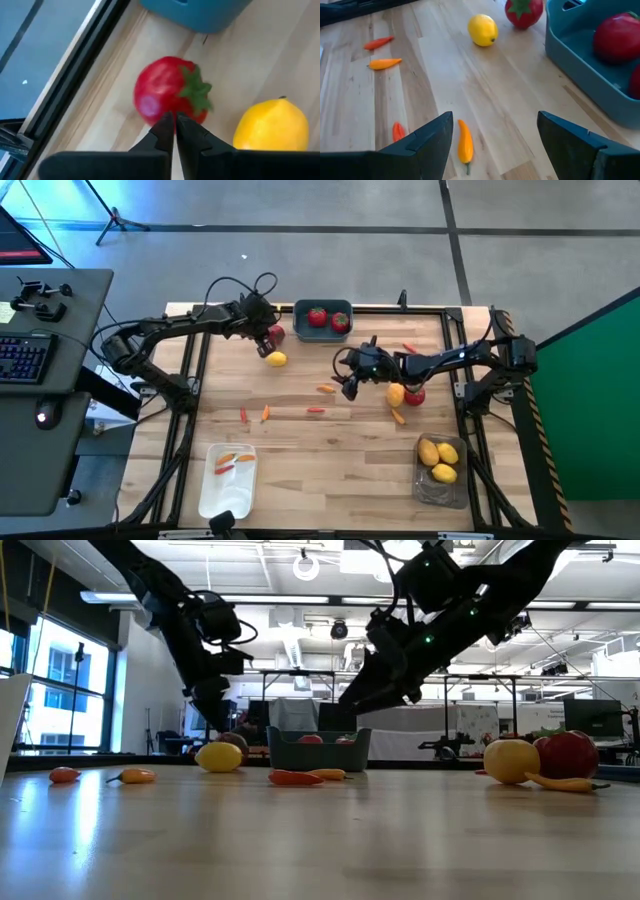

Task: Sort produce into baskets
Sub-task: Put the left red tomato into the blue bin

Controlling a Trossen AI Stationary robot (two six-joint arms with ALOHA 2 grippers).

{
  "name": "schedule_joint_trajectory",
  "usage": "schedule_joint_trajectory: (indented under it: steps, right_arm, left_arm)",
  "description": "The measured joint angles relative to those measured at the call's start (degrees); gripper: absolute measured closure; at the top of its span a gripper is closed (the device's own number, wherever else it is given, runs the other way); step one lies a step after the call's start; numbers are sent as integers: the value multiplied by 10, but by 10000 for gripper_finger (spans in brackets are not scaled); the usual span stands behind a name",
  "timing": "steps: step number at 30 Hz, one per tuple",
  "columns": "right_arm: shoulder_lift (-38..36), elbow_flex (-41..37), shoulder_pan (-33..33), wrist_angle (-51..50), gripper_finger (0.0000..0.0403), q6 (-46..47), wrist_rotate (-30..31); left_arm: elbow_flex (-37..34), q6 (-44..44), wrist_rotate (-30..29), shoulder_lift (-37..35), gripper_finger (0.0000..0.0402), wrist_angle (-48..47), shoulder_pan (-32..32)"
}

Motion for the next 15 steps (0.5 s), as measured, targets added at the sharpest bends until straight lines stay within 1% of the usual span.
schedule_joint_trajectory:
  steps: [4,12,15]
  right_arm:
    - [0,0,2,0,123,1,0]
    - [0,0,2,1,123,1,0]
    - [0,0,2,1,123,1,0]
  left_arm:
    - [0,-11,9,0,363,1,0]
    - [0,4,13,0,277,1,1]
    - [0,11,8,0,262,2,2]
